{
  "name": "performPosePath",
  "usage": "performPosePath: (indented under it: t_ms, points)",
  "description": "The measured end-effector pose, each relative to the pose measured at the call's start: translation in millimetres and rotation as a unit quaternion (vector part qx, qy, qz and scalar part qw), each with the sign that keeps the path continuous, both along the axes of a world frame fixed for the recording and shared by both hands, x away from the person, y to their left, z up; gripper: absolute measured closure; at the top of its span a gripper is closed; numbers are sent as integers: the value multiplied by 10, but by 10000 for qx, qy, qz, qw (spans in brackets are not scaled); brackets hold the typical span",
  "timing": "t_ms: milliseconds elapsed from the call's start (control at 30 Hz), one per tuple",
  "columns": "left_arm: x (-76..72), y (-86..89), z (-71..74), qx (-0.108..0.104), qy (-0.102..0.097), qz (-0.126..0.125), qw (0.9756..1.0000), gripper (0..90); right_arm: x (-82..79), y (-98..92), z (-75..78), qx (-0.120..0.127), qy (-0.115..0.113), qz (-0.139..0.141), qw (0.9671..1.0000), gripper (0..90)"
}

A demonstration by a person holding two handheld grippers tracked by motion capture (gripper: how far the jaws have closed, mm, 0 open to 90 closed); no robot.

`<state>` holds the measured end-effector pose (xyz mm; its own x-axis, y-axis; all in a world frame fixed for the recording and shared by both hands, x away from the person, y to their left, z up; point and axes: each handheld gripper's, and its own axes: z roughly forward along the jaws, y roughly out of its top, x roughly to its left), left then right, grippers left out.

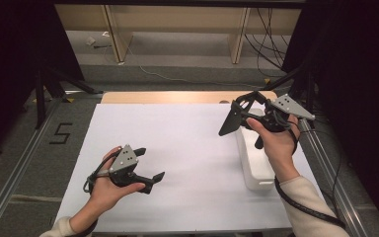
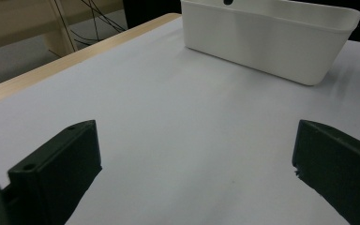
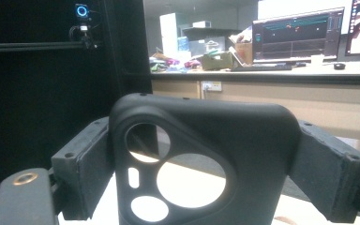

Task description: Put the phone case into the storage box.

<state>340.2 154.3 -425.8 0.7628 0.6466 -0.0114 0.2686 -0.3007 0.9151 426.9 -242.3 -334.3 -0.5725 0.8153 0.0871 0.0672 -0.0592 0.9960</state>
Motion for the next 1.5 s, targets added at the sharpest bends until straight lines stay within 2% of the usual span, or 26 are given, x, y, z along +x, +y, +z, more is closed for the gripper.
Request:
performPosePath:
  t_ms: [767,1500]
  points:
    - [4,3,2,-21,6,12,10000,11,30,-124,35,70,-46,-195,9998,153]
    - [5,5,1,-20,6,12,10000,11,57,-220,39,40,-54,-369,9993,153]
